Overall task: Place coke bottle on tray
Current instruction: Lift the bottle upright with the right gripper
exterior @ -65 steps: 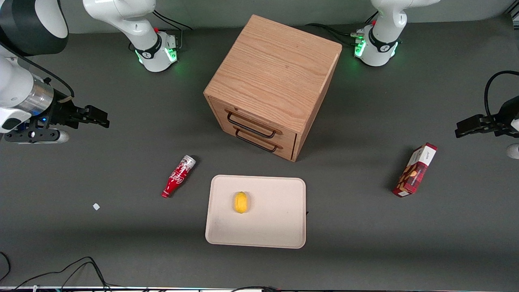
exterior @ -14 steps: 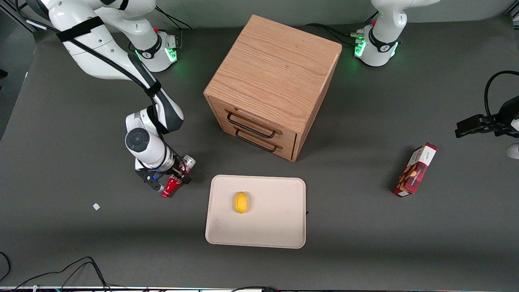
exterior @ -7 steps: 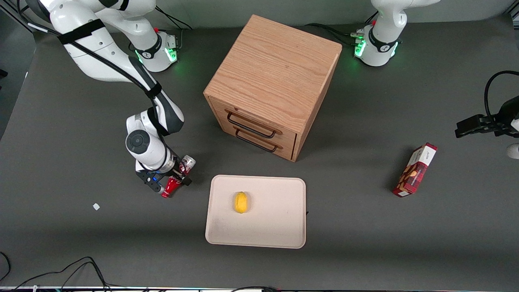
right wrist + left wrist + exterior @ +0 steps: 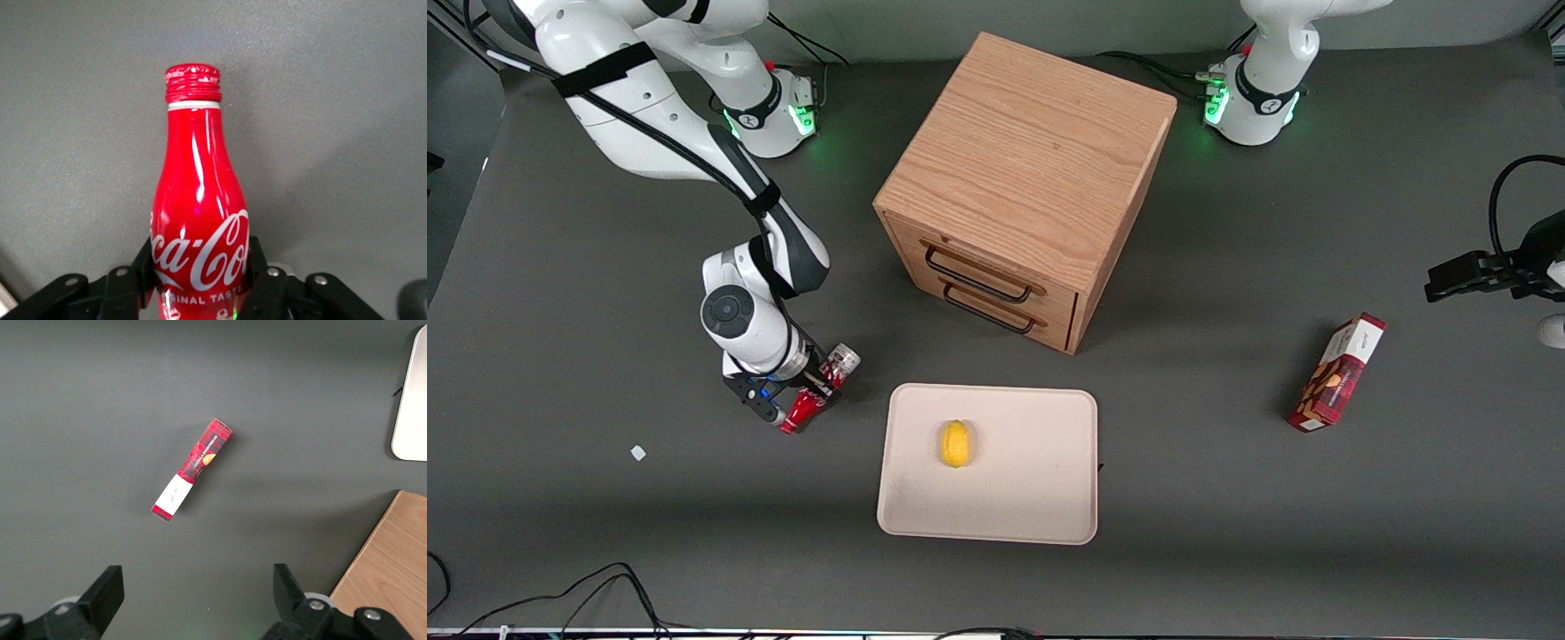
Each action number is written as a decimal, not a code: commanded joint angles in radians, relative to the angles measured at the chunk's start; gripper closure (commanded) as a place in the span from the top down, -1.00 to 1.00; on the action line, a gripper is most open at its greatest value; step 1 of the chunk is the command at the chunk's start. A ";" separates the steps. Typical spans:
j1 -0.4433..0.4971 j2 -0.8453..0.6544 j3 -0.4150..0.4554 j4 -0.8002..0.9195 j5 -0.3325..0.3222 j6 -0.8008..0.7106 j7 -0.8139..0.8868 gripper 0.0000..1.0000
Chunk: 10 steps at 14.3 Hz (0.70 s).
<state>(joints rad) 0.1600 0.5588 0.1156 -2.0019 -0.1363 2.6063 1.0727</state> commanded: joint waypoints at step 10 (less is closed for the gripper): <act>-0.132 -0.212 0.103 0.063 0.000 -0.372 -0.131 -1.00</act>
<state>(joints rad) 0.1169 0.4441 0.1422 -1.9298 -0.1410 2.3240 1.0010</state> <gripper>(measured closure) 0.445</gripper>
